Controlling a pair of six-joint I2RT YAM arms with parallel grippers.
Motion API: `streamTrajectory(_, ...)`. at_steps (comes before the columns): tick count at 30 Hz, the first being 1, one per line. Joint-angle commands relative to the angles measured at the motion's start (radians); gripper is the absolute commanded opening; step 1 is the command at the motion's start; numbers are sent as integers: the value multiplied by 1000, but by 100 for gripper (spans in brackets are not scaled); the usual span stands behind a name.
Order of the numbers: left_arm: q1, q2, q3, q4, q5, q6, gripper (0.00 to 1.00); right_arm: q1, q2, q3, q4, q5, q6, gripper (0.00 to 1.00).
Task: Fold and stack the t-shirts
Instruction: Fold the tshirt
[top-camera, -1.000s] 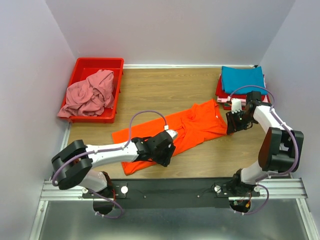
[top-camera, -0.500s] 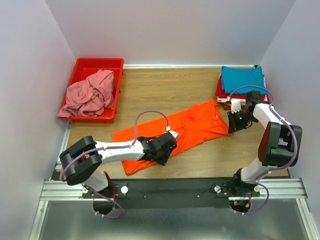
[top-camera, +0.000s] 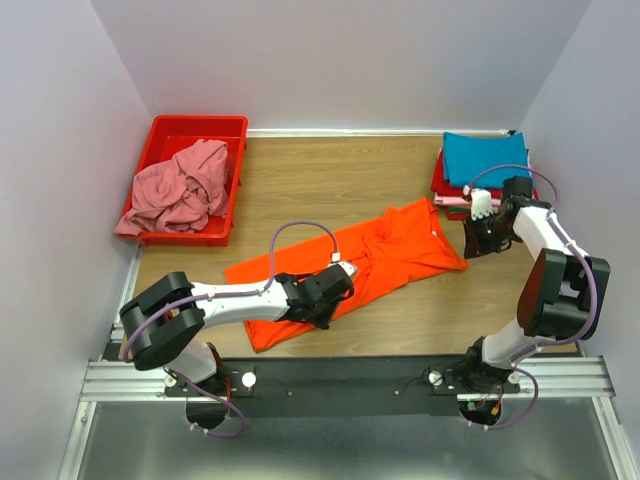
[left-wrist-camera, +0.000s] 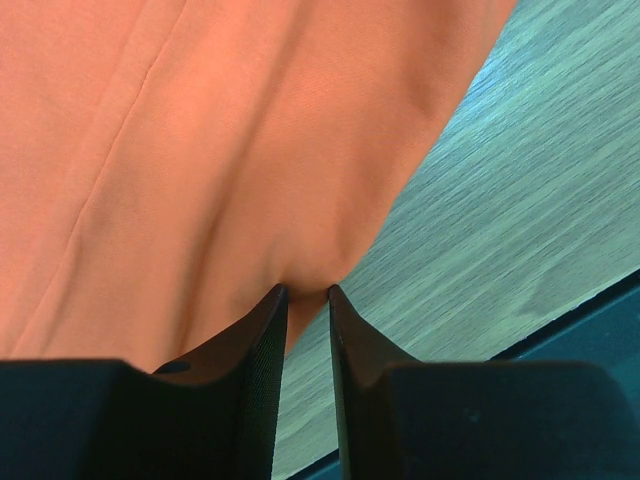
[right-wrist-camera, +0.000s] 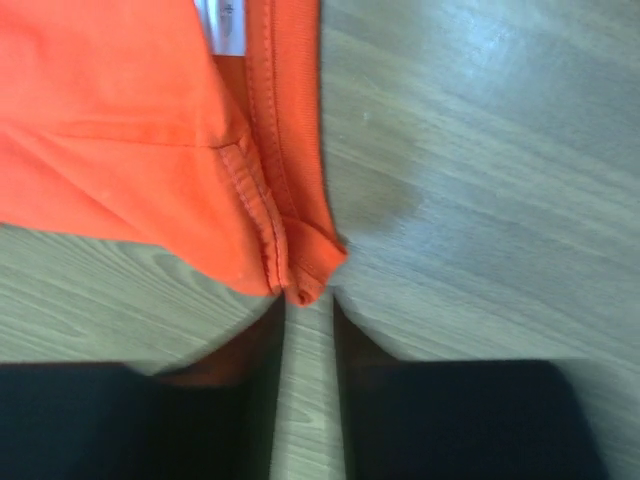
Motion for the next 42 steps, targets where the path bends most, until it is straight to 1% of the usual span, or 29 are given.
streamTrajectory(1,-5,-3,10,-41,-12,3,31,-9,-44,12,12,-61,-20,45)
streamTrajectory(3,-3,-3,10,-42,-12,3,31,-9,-24,5,12,-71,-20,54)
streamTrajectory(8,-5,0,12,-47,-12,3,31,-9,51,-4,9,-73,-31,54)
streamTrajectory(11,-3,-2,13,-48,-13,0,31,-9,85,-8,6,-73,-35,49)
streamTrajectory(12,-5,-2,12,-48,-13,-3,31,-9,88,-10,6,-74,-40,40)
streamTrajectory(13,-5,-2,9,-48,-12,-3,31,-9,91,-10,3,-76,-43,36)
streamTrajectory(14,-5,0,7,-48,-10,-5,31,-9,88,-10,3,-71,-45,24)
streamTrajectory(16,-5,1,5,-48,-6,-6,30,-9,76,-4,0,-55,-51,15)
streamTrajectory(20,-5,4,1,-50,-3,-11,30,-9,31,34,14,21,-48,6)
streamTrajectory(25,-5,9,1,-53,-4,-12,29,-9,39,99,25,61,-35,5)
streamTrajectory(32,-3,9,4,-53,-1,-9,30,-9,73,116,26,51,-38,7)
streamTrajectory(34,-5,1,15,-56,3,-3,32,-9,73,113,25,50,-40,13)
streamTrajectory(35,-3,-17,18,-57,10,-2,41,-9,73,111,25,51,-40,20)
streamTrajectory(36,-5,-29,28,-63,14,2,46,-9,65,111,25,54,-40,27)
streamTrajectory(38,-5,-60,44,-73,39,11,54,-9,53,110,25,59,-35,31)
streamTrajectory(39,-5,-94,65,-82,49,14,59,-9,33,111,25,64,-31,36)
streamTrajectory(40,-5,-111,77,-93,60,18,60,-9,24,114,25,62,-23,39)
streamTrajectory(41,-5,-146,91,-100,75,23,62,-9,11,117,23,54,-6,46)
streamTrajectory(42,-5,-163,122,-113,83,34,63,-9,-11,120,23,27,1,46)
